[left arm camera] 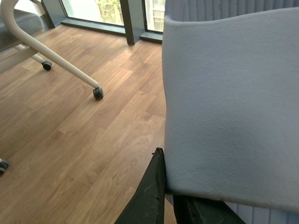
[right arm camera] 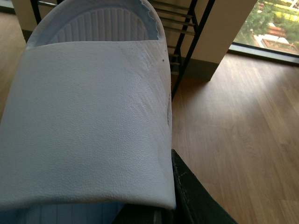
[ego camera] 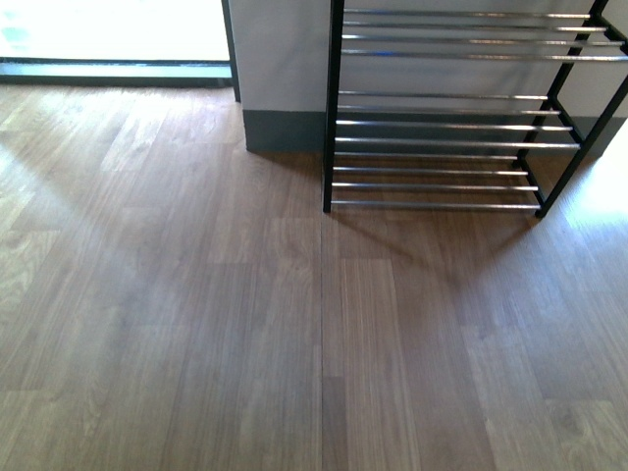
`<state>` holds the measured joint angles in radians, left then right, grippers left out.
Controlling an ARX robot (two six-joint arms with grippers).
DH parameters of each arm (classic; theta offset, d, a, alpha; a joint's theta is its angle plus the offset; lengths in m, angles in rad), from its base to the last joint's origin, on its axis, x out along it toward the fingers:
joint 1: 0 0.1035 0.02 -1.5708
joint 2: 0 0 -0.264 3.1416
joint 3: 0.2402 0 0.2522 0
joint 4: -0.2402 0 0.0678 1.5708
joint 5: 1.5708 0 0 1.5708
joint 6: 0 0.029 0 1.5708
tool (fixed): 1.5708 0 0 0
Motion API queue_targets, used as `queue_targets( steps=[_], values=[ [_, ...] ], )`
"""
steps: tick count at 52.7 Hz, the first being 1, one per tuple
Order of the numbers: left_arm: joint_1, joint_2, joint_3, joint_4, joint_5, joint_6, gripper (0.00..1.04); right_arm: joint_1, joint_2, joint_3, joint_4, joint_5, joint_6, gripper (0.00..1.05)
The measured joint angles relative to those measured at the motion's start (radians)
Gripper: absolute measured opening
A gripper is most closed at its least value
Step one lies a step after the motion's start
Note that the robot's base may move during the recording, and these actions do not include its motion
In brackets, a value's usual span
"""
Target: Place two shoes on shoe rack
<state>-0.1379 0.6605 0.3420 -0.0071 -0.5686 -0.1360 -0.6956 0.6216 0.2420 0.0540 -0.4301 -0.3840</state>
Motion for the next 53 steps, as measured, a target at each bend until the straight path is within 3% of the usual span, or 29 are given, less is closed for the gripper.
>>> queue_targets(
  steps=[53],
  values=[
    [-0.002,0.000,0.000,0.000,-0.001,0.000,0.02,0.000,-0.001,0.002,0.000,-0.001,0.000,0.02]
  ],
)
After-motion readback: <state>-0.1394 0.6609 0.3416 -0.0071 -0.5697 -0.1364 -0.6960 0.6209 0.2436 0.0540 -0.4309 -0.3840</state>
